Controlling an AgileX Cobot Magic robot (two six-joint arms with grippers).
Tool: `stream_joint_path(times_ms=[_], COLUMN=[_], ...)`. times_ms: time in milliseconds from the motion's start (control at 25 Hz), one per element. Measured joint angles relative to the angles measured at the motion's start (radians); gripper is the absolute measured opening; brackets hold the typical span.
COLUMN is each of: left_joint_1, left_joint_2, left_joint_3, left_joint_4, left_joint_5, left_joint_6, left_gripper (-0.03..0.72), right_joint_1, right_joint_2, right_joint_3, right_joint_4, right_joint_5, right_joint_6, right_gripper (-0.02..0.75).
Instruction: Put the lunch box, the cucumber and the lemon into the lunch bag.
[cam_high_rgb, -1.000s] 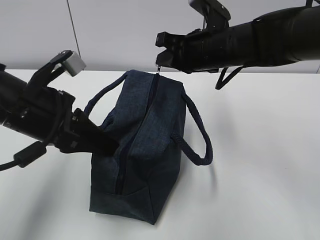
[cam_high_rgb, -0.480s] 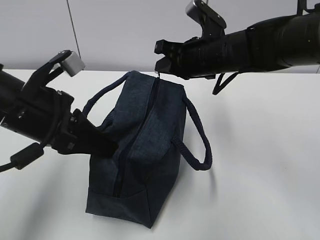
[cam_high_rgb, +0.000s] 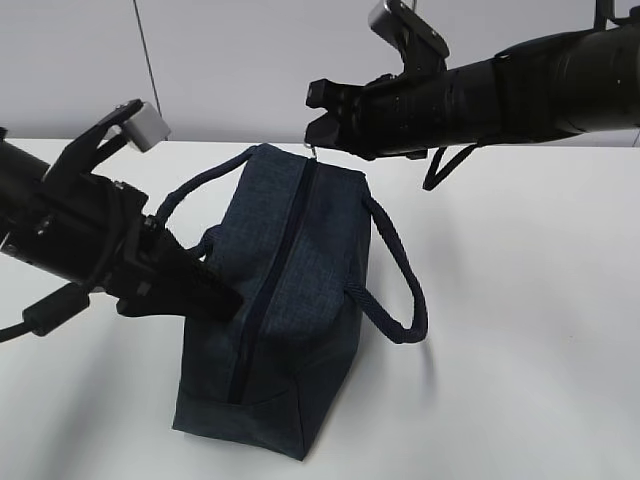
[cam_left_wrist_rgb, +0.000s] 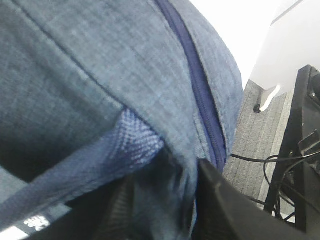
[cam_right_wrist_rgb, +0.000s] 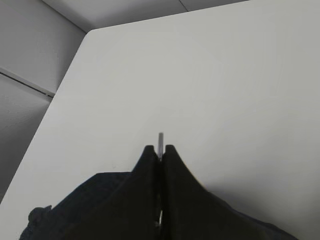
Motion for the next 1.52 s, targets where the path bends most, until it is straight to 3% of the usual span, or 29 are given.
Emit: stream_joint_path(times_ms=[480, 960, 1520], left_joint_1=[0.000, 0.000, 0.000], left_joint_2=[-0.155, -0.108, 0.180], left_joint_3=[-0.013, -0.342, -0.481], left_joint_4=[0.020, 0.339, 0.390], left_joint_5=[0.009, 0.086, 0.136], left_joint_6=[-0.211, -0.636, -0.714], left_gripper=[0.342, 0.342, 0.342], right_joint_1=[-0.006, -0.007, -0.008], right_joint_2=[0.000, 0.000, 0.000], right_joint_3=[0.000, 0.000, 0.000], right_joint_4=[-0.002, -0.005, -0.007], right_joint_5=[0.032, 0.050, 0.061], right_joint_6=[-0.002, -0.005, -0.014], right_gripper=[0.000, 0.000, 0.000])
